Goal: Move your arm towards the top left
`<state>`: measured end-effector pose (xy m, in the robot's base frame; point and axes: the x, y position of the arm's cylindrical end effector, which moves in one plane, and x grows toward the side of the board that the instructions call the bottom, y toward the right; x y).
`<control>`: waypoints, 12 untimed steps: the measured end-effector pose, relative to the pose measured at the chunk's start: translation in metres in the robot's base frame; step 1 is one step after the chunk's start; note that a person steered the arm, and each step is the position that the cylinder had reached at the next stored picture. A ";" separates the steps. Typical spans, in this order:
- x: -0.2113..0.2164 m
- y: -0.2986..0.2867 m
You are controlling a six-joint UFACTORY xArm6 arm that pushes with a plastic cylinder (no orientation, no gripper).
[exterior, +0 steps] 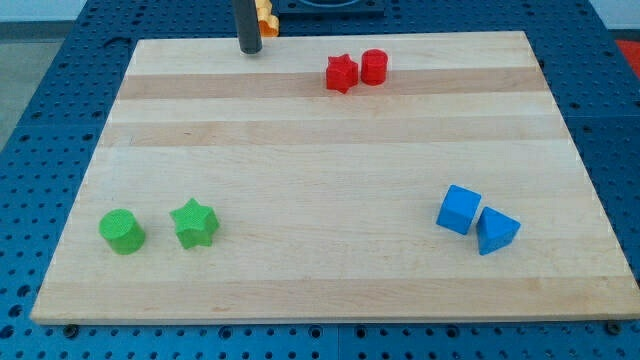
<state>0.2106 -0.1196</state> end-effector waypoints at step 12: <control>-0.018 0.124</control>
<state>0.1921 0.0039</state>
